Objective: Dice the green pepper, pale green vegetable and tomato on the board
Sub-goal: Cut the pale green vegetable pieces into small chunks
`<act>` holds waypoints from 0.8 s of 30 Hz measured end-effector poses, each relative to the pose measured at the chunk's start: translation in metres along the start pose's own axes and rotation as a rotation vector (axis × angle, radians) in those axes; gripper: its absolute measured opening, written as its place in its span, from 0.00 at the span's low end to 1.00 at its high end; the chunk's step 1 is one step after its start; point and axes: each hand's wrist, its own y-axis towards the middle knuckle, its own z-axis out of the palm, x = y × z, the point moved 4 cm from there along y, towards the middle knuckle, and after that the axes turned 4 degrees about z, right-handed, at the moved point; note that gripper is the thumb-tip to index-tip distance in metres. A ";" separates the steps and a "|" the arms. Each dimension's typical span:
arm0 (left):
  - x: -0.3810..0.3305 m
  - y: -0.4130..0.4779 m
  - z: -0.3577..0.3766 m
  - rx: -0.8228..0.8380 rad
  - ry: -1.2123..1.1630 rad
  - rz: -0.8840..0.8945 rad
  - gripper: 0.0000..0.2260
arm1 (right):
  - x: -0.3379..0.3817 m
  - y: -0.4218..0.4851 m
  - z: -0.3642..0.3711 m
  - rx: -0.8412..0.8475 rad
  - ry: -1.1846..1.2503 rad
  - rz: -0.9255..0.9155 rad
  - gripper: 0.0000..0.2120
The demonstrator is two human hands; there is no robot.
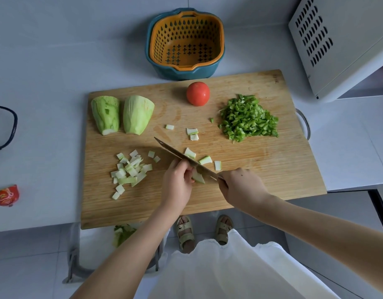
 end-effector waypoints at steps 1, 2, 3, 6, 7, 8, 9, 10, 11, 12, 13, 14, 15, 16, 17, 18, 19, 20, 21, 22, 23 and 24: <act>-0.001 0.000 -0.001 -0.007 0.002 0.013 0.06 | -0.001 -0.002 -0.001 -0.002 0.011 -0.001 0.13; -0.003 0.000 -0.002 -0.016 0.006 0.041 0.07 | -0.003 -0.005 -0.003 -0.007 0.020 -0.003 0.12; -0.006 0.000 -0.003 -0.019 0.020 0.076 0.08 | -0.004 -0.010 -0.005 -0.014 0.025 -0.006 0.12; -0.008 -0.001 -0.003 -0.006 0.084 0.136 0.06 | -0.006 -0.021 -0.011 -0.013 0.017 -0.010 0.11; -0.007 -0.002 -0.002 -0.006 0.092 0.139 0.06 | -0.006 -0.022 -0.011 -0.013 0.007 -0.012 0.11; -0.006 -0.003 -0.002 -0.007 0.095 0.140 0.06 | -0.005 -0.021 -0.010 -0.014 -0.001 -0.011 0.11; -0.005 -0.003 -0.001 -0.005 0.096 0.137 0.06 | -0.003 -0.019 -0.008 -0.010 -0.005 -0.007 0.11; -0.005 -0.003 -0.001 0.001 0.100 0.130 0.07 | -0.001 -0.015 -0.005 -0.001 -0.009 -0.002 0.11; -0.006 -0.004 -0.001 0.006 0.108 0.119 0.07 | 0.000 -0.011 -0.002 0.007 -0.010 0.001 0.12; -0.006 -0.004 0.000 0.008 0.117 0.108 0.07 | 0.001 -0.008 0.001 0.014 -0.010 0.003 0.13; -0.006 -0.004 0.000 0.006 0.123 0.106 0.08 | 0.001 -0.005 0.002 0.018 -0.004 0.005 0.13; -0.006 -0.003 0.000 0.004 0.125 0.107 0.08 | 0.000 -0.003 0.002 0.021 0.007 0.005 0.12; -0.006 -0.003 0.000 0.006 0.120 0.112 0.08 | -0.001 -0.004 0.001 0.024 0.024 0.004 0.12; -0.006 -0.003 0.000 0.005 0.117 0.127 0.08 | -0.002 -0.005 0.000 0.023 0.042 0.003 0.12; -0.007 -0.004 0.000 -0.002 0.117 0.148 0.08 | -0.003 -0.008 -0.003 0.020 0.055 0.000 0.12; -0.008 -0.004 0.000 -0.017 0.115 0.170 0.07 | -0.005 -0.011 -0.005 0.017 0.060 -0.005 0.12; -0.009 -0.004 -0.001 -0.032 0.108 0.189 0.06 | -0.006 -0.015 -0.008 0.015 0.059 -0.010 0.13; -0.009 -0.004 -0.001 -0.046 0.106 0.199 0.05 | -0.006 -0.018 -0.010 0.017 0.052 -0.013 0.14; -0.009 -0.005 -0.001 -0.054 0.115 0.205 0.05 | -0.006 -0.021 -0.013 0.022 0.042 -0.014 0.15; -0.008 -0.006 -0.001 -0.058 0.136 0.210 0.06 | -0.006 -0.023 -0.015 0.028 0.031 -0.012 0.16; -0.007 -0.007 0.000 -0.058 0.153 0.216 0.07 | -0.006 -0.024 -0.017 0.029 0.023 -0.012 0.16; -0.006 -0.007 0.000 -0.056 0.161 0.216 0.09 | -0.006 -0.024 -0.019 0.027 0.018 -0.015 0.14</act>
